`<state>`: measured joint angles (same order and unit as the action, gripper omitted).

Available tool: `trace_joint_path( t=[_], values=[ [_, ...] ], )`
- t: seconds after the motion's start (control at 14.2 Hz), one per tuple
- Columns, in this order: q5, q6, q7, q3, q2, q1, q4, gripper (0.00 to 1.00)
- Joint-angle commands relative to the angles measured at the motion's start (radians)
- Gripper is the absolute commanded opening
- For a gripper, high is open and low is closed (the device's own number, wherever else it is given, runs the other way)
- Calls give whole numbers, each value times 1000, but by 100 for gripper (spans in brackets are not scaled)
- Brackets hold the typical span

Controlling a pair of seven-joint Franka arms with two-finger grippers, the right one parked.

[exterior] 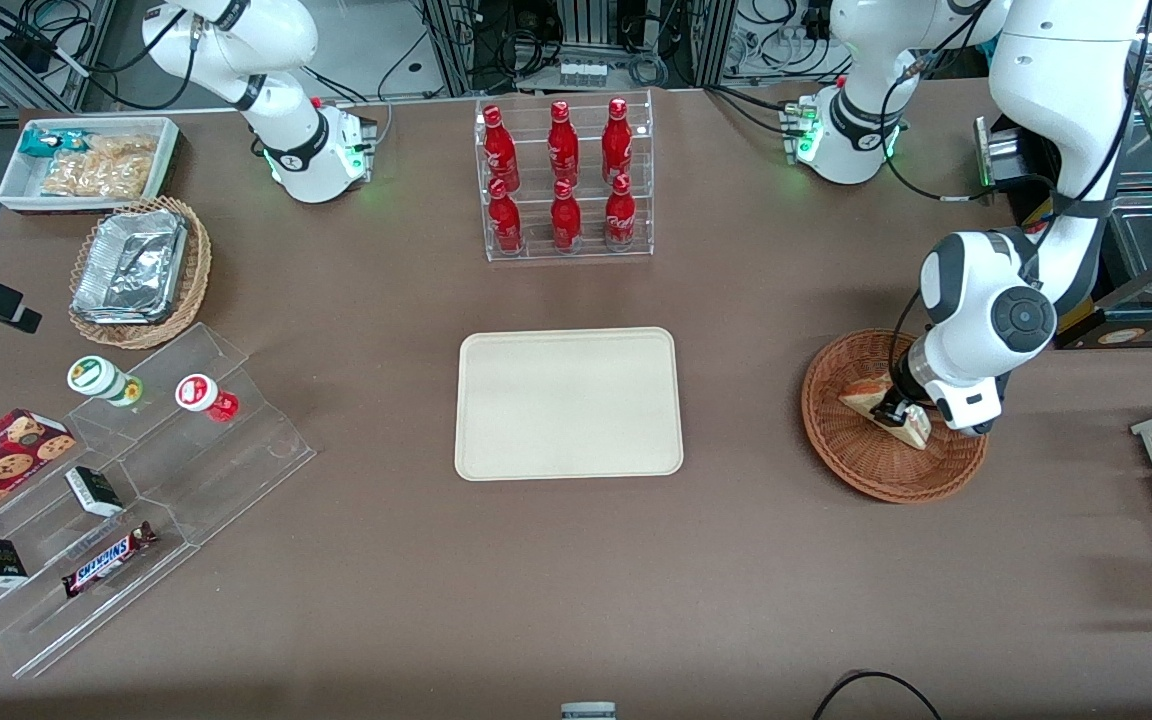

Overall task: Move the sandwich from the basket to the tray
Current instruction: 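Lower the left gripper and close it on the wrapped sandwich, then lift the sandwich and carry it with the left gripper over the tray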

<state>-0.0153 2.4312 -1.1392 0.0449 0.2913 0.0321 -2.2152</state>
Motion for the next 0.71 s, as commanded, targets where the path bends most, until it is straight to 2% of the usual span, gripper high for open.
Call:
trace_joint_path(
  t=[0.0,0.14,0.28,0.49,0.64],
  values=[
    [0,-119,-10,1,-73,3,26,6],
    [5,-300,21,7,-106,12,115,4],
    [5,-488,199,12,-94,57,245,4],
    [3,-535,459,23,-6,159,394,4],
    [5,-585,475,24,75,268,509,2]
  ],
)
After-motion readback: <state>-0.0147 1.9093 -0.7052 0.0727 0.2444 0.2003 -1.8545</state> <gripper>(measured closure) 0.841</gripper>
